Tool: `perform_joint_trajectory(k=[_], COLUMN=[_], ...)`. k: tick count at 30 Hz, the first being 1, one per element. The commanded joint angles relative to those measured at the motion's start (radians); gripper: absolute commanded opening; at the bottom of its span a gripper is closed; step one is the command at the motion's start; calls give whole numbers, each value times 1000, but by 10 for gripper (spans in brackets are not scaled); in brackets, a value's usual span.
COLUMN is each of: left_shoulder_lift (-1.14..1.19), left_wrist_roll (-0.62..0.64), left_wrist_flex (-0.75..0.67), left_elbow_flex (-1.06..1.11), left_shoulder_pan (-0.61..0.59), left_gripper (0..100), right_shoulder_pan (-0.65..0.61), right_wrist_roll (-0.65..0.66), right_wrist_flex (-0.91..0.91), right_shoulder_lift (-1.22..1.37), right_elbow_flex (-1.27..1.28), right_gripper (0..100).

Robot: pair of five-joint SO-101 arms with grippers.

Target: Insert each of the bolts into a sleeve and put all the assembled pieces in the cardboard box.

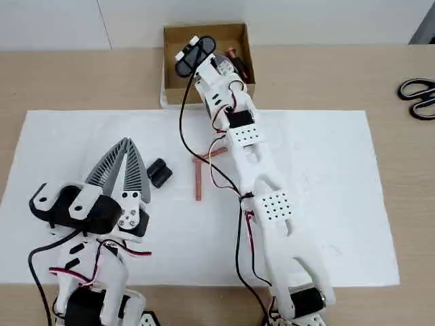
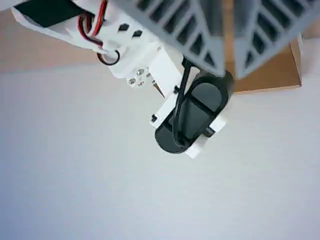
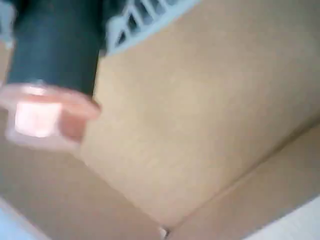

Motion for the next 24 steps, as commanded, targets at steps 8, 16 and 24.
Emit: perform_joint_trajectory(k=[8,16,24], left_shoulder_lift=[-11,-11,-11], left_wrist_roll=[-5,-5,-2], left_wrist_flex=[-21,-21,-20], left_elbow_flex=[-2,-2,-5], left_shoulder_pan=[-2,-2,-2], left_gripper=[6,6,6], right_shoulder_pan=[-38,-67,-58], right_wrist_roll=[38,40,37], right_wrist_flex=[39,31,148], right_shoulder_lift=[-27,-33,-87], right_elbow_flex=[-81,-91,-281], right_gripper=[155,134,134])
